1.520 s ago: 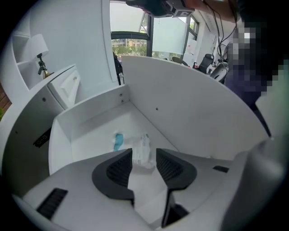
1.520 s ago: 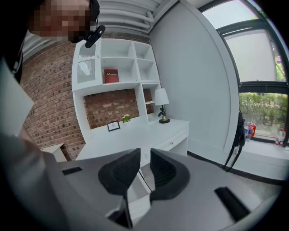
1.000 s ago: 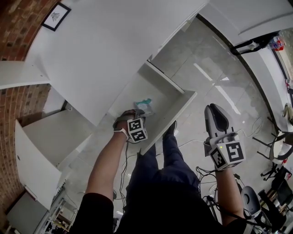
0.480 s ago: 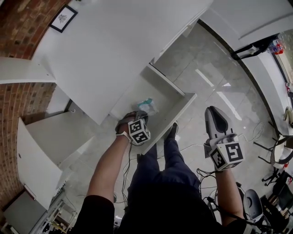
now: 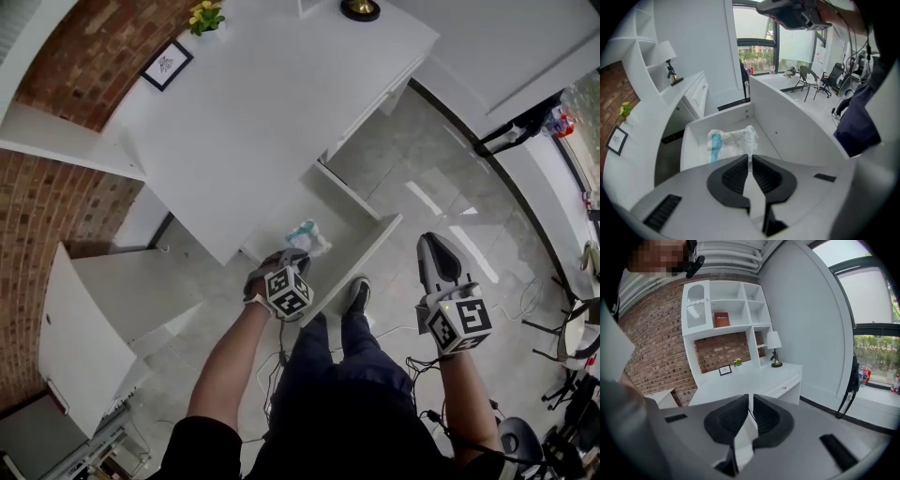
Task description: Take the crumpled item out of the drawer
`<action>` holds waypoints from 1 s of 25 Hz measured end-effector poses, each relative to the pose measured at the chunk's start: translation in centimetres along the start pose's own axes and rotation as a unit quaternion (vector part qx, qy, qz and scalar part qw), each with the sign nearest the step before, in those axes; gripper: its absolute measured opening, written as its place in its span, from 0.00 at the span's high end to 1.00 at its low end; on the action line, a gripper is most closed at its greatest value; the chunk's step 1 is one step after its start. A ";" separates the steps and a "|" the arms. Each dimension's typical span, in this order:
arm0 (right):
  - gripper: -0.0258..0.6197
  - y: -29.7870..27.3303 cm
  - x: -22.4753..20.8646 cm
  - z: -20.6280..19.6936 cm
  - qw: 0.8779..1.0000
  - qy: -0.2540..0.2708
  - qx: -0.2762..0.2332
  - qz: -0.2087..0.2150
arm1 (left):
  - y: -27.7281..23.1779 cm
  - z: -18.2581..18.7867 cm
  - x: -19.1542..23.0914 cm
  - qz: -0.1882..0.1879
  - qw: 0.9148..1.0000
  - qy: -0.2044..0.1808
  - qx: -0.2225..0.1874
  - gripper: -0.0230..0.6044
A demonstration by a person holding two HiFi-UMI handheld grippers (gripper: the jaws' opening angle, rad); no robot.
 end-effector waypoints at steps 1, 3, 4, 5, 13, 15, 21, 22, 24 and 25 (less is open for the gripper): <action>0.92 0.3 0.2 0.3 1.000 -0.003 -0.001 0.000 | 1.1 0.3 0.2 0.008 1.000 0.010 -0.007 0.91; 0.92 0.6 0.5 1.2 1.000 -0.017 -0.006 0.001 | 3.6 1.2 0.8 0.026 0.999 0.024 -0.021 0.91; 0.92 0.7 0.8 1.7 1.000 -0.025 -0.011 0.004 | 4.9 1.7 1.1 0.036 0.999 0.028 -0.028 0.91; 0.93 0.8 1.1 2.3 0.999 -0.031 -0.017 0.008 | 6.2 2.2 1.6 0.046 0.998 0.032 -0.037 0.91; 0.94 0.5 4.7 7.2 0.997 -0.033 -0.061 0.044 | 14.7 3.3 6.6 0.123 0.984 0.100 -0.087 0.91; 0.94 0.2 5.4 8.2 0.995 -0.036 -0.073 0.052 | 15.8 2.9 8.5 0.144 0.981 0.101 -0.083 0.91; 0.95 0.6 6.3 9.7 0.993 -0.059 -0.087 0.052 | 17.3 0.0 12.4 0.163 0.980 0.102 -0.049 0.91; 0.95 0.7 6.3 9.9 0.993 -0.063 -0.090 0.051 | 17.3 -0.5 13.2 0.164 0.980 0.106 -0.045 0.91; 0.95 0.8 6.2 10.3 0.992 -0.068 -0.095 0.045 | 17.3 -1.5 14.9 0.167 0.979 0.114 -0.037 0.91; 0.95 0.8 6.1 10.3 0.992 -0.069 -0.096 0.040 | 17.2 -2.0 15.7 0.167 0.978 0.117 -0.034 0.91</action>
Point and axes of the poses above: the fingertips, and each gripper's own axes: y backward along the fingers, x to its left, z out of its top, the point moved 6 cm from there along y, backward along the fingers, and after that the axes turned 6 degrees about -y, right-handed, at the moved point
